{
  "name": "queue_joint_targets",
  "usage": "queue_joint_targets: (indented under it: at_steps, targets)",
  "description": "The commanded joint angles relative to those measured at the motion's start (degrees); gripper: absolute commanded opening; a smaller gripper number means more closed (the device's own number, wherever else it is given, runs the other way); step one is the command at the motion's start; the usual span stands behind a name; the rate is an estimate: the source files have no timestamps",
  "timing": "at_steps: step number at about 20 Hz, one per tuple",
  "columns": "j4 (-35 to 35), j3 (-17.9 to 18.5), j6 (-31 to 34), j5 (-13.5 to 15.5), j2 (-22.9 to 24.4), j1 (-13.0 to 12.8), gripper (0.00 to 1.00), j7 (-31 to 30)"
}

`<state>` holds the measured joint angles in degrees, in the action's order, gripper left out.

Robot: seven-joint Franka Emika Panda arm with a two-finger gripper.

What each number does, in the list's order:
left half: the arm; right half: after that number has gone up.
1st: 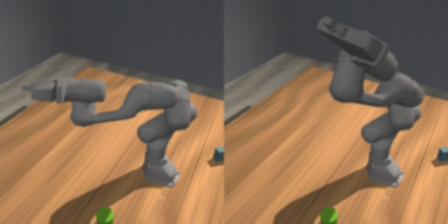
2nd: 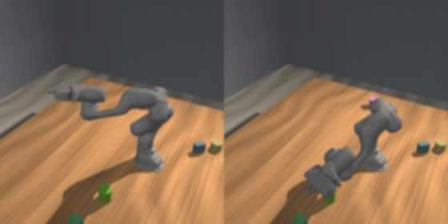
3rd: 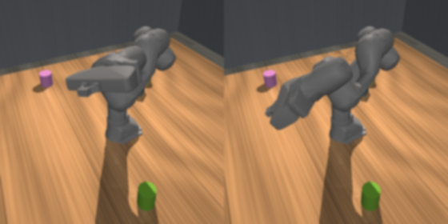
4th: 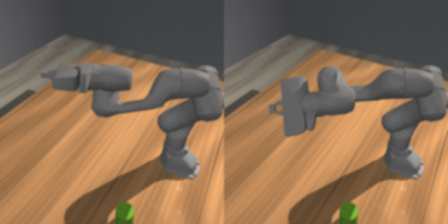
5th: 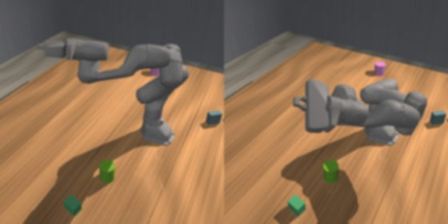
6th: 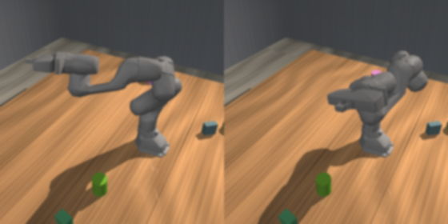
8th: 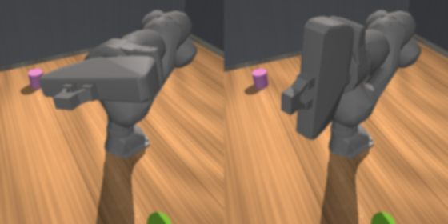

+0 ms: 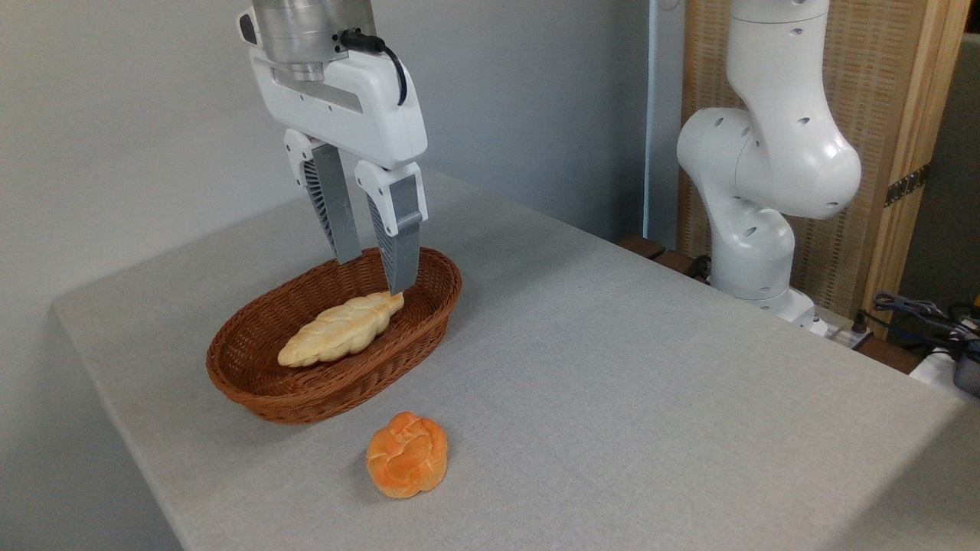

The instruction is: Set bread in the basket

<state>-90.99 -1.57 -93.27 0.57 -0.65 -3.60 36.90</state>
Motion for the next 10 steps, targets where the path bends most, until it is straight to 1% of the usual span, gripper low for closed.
queue_joint_targets:
  at_steps: [1, 8, 10]
  targets:
    - [-0.5, 1.4, 1.0, 0.2, 0.6, -0.2, 1.0, 1.0]
    - [-1.1, 1.5, 0.8, 0.2, 1.3, -0.2, 1.0, 1.0]
    - [-2.2, 1.5, -1.6, 0.2, 1.5, -0.3, 1.0, 1.0]
